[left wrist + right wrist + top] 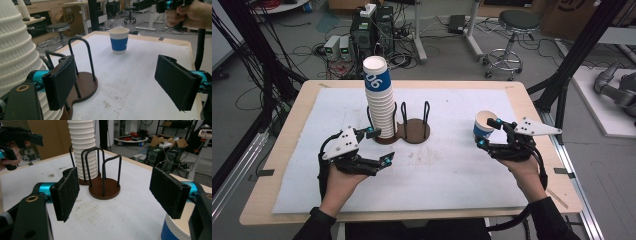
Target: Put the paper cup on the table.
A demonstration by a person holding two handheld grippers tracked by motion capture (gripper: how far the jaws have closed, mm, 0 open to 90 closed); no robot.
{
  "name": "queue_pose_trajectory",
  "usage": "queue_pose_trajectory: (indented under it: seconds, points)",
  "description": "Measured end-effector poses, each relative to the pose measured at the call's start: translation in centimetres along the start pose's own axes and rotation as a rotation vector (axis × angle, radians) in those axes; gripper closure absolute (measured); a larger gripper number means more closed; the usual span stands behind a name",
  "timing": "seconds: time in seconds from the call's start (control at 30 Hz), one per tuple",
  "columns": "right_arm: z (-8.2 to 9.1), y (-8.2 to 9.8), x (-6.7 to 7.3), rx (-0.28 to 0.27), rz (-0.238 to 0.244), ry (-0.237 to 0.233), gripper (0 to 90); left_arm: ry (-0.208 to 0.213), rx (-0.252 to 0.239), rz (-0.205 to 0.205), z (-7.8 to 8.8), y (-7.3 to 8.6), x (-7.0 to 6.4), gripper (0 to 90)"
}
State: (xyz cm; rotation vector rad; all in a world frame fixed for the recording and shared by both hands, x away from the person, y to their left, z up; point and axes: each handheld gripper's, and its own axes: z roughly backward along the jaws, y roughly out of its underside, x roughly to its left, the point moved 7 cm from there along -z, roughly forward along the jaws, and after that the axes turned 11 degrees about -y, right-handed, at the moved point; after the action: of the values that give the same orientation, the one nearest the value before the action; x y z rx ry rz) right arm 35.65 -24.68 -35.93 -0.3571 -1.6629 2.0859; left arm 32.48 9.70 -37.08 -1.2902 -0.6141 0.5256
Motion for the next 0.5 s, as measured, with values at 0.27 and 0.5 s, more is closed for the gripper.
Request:
queue_pose_trajectory:
  seconds: [0.27,0.5]
  points:
    - [0.1,0.7,-0.3,0.013,-0.013,0.013,24.3,-0.012,-0.001,0.023,0.2,-0.7,0.8,17.4]
    - [0.6,1.0,-0.7,0.014,-0.033,0.027,24.3,-0.033,0.008,0.042,0.4,-0.6,1.7,17.3]
